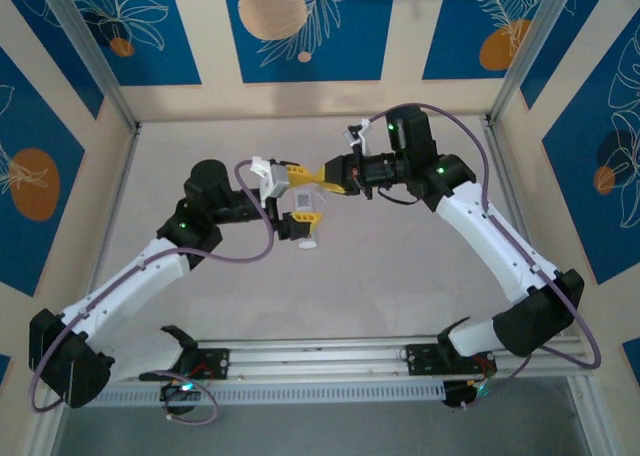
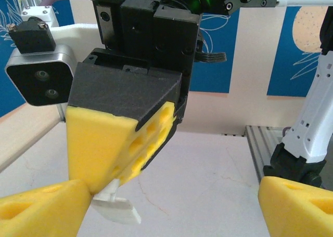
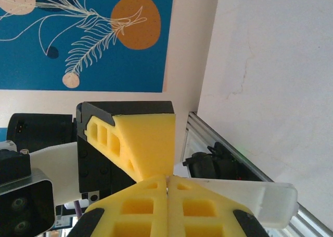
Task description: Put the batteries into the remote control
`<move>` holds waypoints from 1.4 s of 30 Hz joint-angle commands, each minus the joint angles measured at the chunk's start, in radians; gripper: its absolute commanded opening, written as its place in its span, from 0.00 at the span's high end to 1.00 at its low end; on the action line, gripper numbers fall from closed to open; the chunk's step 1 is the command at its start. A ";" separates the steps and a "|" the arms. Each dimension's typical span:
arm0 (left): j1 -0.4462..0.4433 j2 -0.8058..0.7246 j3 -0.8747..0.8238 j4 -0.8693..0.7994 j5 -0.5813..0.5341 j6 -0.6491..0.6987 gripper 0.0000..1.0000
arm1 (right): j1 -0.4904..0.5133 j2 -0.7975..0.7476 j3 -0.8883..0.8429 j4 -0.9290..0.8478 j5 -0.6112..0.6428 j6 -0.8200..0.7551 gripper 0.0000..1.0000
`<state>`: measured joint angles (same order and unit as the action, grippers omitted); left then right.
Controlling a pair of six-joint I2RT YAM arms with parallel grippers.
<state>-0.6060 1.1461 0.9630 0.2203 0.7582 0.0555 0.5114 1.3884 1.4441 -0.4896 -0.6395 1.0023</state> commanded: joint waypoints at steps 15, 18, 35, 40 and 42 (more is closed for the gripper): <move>0.070 0.004 0.043 0.056 0.090 -0.044 0.14 | 0.001 -0.097 -0.036 0.016 -0.145 0.030 0.95; 0.049 0.027 0.065 0.044 0.135 -0.052 0.14 | 0.005 -0.092 -0.032 0.024 -0.143 0.035 0.95; -0.013 0.078 0.095 0.030 0.112 -0.083 0.47 | 0.013 -0.081 -0.023 0.030 -0.131 0.028 0.95; -0.013 0.061 0.090 0.025 0.109 -0.080 0.55 | 0.012 -0.083 -0.031 0.041 -0.137 0.036 0.95; -0.012 0.063 0.095 0.018 0.109 -0.077 0.59 | 0.010 -0.083 -0.033 0.046 -0.135 0.040 0.94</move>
<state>-0.6140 1.2304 1.0420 0.2459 0.8604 -0.0422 0.5236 1.3128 1.4124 -0.4538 -0.7444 1.0306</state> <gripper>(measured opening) 0.418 0.058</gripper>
